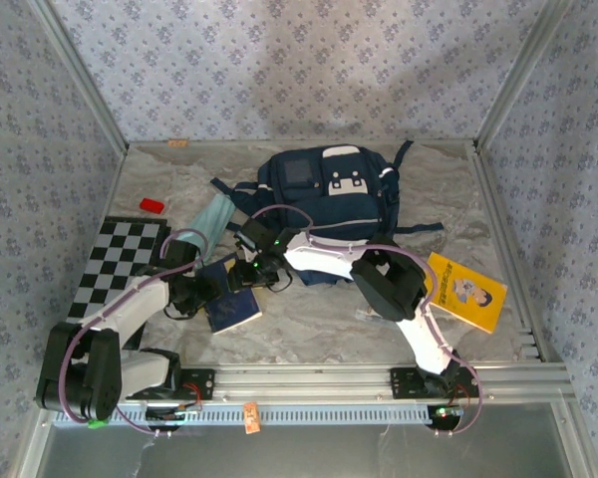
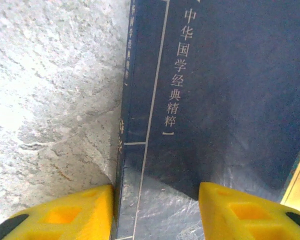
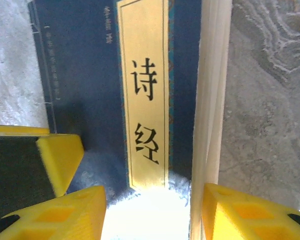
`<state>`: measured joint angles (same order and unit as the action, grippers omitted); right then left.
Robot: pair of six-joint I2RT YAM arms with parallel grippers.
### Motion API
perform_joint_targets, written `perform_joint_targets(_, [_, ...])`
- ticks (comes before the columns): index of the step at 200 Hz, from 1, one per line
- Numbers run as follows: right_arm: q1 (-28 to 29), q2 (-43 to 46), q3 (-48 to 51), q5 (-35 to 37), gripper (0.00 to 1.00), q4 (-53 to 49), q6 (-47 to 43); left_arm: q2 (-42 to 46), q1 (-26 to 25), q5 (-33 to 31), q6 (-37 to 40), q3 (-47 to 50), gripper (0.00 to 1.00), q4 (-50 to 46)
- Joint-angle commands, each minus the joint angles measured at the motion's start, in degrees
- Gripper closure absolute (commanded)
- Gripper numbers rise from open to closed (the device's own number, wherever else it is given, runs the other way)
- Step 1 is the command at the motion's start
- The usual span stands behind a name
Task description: Pack the student bag
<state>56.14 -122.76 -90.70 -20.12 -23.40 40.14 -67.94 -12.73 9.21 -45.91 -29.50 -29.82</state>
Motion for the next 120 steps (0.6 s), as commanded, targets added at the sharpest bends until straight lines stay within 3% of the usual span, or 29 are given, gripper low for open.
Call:
perform_joint_targets(1, [0.44, 4.02, -0.15, -2.87, 0.48, -0.41, 0.58, -0.84, -0.28, 3.42, 0.69, 1.53, 0.52, 3.01])
perform_joint_targets(84, [-0.05, 3.15, 2.8, -5.23, 0.62, 2.74, 1.45, -0.87, -0.38, 3.61, 0.56, 1.29, 0.52, 2.88])
perform_joint_targets(120, [-0.29, 3.09, 3.07, -5.45, 0.73, 2.8, 1.39, -0.52, -0.39, 3.61, 0.47, 1.29, 0.53, 2.84])
